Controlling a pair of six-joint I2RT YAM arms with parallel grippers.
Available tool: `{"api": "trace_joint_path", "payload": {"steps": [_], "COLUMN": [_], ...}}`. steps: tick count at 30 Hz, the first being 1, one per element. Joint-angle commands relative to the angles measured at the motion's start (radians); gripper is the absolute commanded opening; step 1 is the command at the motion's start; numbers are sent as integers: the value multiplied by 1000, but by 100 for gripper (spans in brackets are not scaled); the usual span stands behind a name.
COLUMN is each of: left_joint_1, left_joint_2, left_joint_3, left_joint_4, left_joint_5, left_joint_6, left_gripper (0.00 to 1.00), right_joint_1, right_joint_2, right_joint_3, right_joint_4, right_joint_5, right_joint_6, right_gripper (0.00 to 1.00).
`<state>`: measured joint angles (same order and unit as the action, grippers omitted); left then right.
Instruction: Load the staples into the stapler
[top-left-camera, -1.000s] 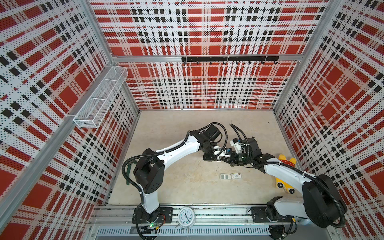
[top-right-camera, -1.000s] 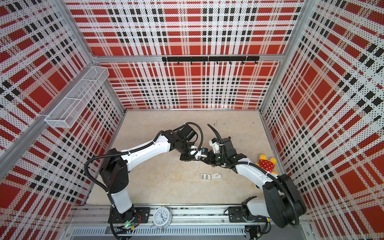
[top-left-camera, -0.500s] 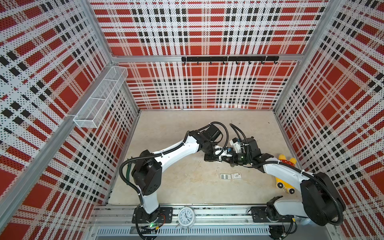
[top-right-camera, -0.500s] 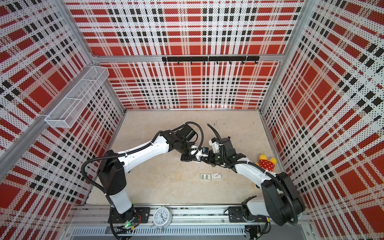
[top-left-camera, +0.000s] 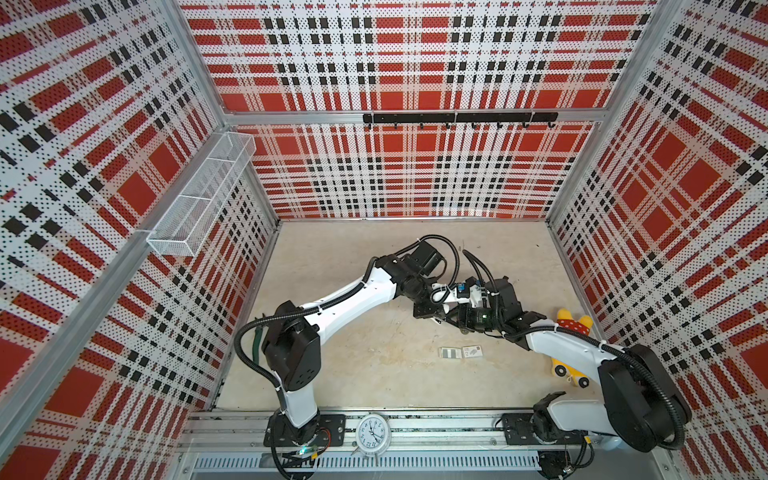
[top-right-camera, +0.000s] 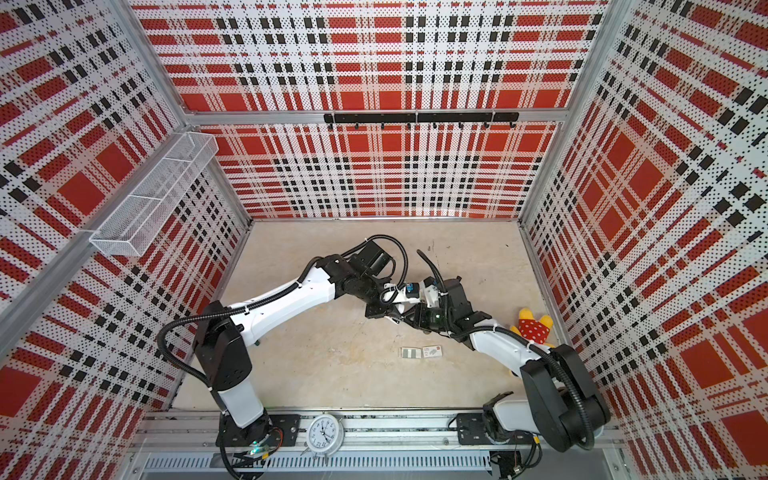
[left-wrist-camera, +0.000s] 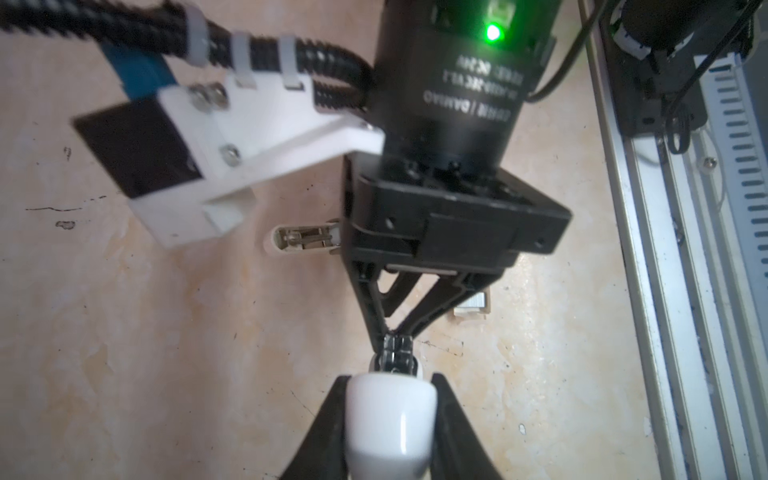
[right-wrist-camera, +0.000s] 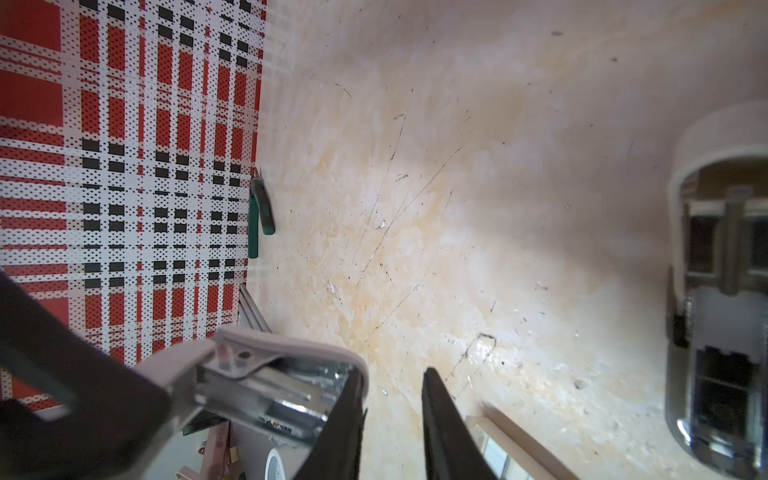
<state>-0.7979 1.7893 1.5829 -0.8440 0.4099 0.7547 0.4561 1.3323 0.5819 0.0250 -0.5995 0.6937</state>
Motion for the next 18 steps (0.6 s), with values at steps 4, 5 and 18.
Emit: {"api": "trace_joint_path", "payload": {"steps": [4, 5, 18], "left_joint_1": [11, 9, 51], "left_joint_2": [-37, -38, -29], "left_joint_3": [27, 25, 14], "left_joint_4": [54, 56, 76], "left_joint_5": [78, 82, 156], "left_joint_6": [-65, -67, -128], "left_gripper": [8, 8, 8], "right_joint_1": [13, 13, 11], "right_joint_2": [-33, -36, -207], "right_joint_3": [-18, -18, -50], "right_joint_4": [110, 118, -38], "right_joint_5": [-16, -15, 55], "right_joint_6": [31, 34, -90], "right_gripper": [28, 28, 44]}}
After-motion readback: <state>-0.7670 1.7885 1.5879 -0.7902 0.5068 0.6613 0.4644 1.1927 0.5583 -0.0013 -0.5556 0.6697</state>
